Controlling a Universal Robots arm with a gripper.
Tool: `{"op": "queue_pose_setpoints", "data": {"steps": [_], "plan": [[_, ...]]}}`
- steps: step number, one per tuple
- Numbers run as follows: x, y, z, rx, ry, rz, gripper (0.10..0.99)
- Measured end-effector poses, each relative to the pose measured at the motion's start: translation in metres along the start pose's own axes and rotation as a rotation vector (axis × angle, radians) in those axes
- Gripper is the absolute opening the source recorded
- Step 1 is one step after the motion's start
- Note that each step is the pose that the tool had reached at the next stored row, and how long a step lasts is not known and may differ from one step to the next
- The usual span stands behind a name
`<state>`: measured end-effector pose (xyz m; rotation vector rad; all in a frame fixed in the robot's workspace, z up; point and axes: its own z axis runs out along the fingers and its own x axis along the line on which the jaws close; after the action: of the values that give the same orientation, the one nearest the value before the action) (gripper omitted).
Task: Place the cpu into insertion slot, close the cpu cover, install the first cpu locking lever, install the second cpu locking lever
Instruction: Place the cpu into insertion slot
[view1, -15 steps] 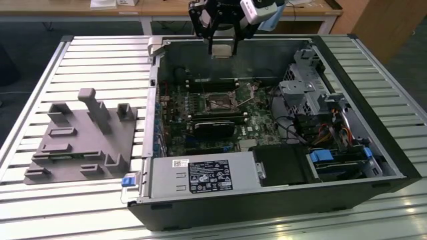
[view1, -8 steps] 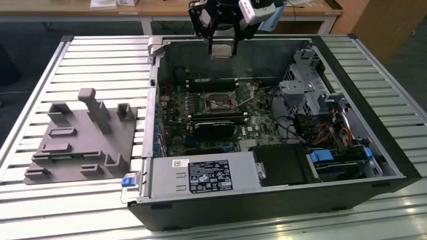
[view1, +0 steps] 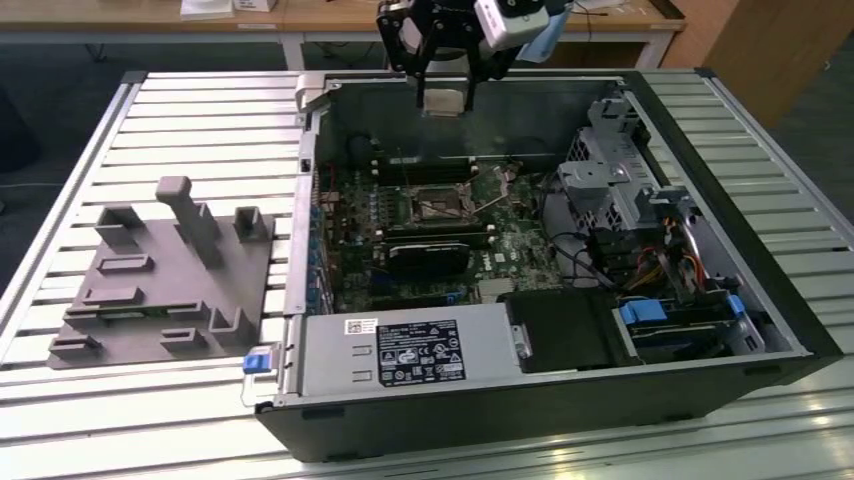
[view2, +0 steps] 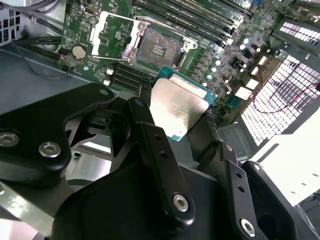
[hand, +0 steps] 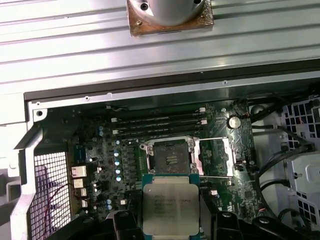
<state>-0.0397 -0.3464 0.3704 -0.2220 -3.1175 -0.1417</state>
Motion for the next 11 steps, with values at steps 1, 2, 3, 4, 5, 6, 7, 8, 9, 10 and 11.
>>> {"op": "queue_pose_setpoints", "data": {"steps": [1,2,3,4,5,6,7,8,9,10,11], "plan": [[0.0001,0.0,0.0,0.0,-0.0004,0.004,0.541],[0.0001,0.0,0.0,0.0,-0.0007,0.008,0.541],[0.0002,0.0,0.0,0.0,-0.0011,0.012,0.541],[0.0002,0.0,0.0,0.0,-0.0015,0.016,0.541],[0.0003,0.0,0.0,0.0,-0.0018,0.02,0.541],[0.0004,-0.0001,0.0,0.0,-0.0023,0.025,0.541],[0.0006,-0.0001,0.0,-0.001,-0.0027,0.03,0.541],[0.0007,-0.0001,0.0,-0.001,-0.0031,0.035,0.541],[0.0007,-0.0001,0.0,-0.001,-0.0036,0.04,0.541],[0.0008,-0.0001,0.0,-0.001,-0.004,0.044,0.541],[0.0008,-0.0001,0.0,-0.001,-0.0044,0.049,0.541]]}}
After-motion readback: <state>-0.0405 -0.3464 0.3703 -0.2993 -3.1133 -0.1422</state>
